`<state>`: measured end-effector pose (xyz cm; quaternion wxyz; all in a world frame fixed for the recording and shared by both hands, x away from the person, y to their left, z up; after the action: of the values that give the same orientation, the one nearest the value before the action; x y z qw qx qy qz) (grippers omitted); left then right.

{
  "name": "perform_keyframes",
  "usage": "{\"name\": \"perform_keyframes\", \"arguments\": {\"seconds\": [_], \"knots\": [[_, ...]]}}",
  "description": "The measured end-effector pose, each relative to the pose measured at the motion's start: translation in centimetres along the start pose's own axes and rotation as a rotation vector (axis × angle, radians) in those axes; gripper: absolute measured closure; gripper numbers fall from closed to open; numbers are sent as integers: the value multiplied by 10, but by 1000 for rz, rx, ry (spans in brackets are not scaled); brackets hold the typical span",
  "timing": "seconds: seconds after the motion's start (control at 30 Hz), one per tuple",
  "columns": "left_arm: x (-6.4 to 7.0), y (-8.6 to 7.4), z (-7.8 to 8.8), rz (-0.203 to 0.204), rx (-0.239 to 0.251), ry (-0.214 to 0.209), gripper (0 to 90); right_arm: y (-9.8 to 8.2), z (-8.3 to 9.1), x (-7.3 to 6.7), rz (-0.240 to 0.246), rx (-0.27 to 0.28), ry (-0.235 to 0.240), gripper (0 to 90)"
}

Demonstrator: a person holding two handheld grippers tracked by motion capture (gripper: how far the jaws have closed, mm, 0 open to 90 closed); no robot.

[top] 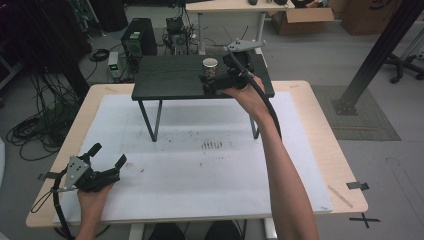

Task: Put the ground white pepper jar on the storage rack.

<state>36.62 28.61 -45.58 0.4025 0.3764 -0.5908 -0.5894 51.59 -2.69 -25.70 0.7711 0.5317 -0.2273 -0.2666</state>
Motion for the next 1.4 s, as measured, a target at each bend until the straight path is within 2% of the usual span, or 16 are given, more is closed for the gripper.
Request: {"name": "perform_keyframes", "arguments": {"seconds": [0.5, 0.87, 1.1, 1.4], "knots": [[0, 0, 0, -2, 0, 0, 29, 0, 22, -10, 60, 14, -51, 0], [0, 0, 0, -2, 1, 1, 29, -3, 44, -13, 51, 43, -65, 0], [0, 0, 0, 0, 2, 0, 29, -12, 61, -15, 42, 65, -83, 0], [0, 0, 0, -1, 0, 0, 30, -26, 73, -13, 32, 69, -99, 0]]}}
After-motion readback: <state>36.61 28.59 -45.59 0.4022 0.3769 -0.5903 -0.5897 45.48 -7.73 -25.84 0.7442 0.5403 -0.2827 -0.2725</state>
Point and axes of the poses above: each handheld gripper's, and its own axes: z roughly backward along the jaws, y roughly out of its top, x roughly to its right, the point moved 10 cm from there along -z, roughly forward along the jaws, and after that the axes turned 2 degrees about z, right-handed, at the moved point
